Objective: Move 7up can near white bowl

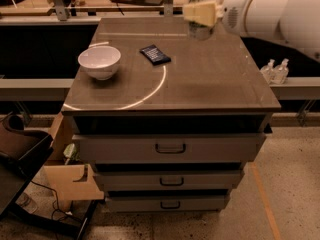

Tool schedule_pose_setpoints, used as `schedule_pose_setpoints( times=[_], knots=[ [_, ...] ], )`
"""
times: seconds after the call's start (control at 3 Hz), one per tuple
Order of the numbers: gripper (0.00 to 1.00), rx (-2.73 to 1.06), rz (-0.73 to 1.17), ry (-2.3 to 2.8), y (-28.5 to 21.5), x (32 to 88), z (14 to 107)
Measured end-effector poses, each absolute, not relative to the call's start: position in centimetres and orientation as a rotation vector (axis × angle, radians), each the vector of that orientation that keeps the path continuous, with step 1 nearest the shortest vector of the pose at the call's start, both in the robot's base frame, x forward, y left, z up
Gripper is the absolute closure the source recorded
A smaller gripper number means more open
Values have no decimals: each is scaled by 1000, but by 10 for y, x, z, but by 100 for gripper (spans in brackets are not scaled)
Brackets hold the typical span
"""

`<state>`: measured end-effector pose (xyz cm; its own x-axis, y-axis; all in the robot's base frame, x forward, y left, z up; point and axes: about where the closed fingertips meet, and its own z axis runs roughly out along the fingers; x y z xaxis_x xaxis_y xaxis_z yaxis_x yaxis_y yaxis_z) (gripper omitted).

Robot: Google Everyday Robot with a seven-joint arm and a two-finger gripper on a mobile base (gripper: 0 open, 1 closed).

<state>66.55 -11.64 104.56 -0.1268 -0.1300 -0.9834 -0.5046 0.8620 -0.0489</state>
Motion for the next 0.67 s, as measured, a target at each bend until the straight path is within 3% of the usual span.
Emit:
schedule_pose_setpoints(
  times=[0.67],
  knots=[
    [100, -636, 586, 1795, -57, 681, 931]
  ],
)
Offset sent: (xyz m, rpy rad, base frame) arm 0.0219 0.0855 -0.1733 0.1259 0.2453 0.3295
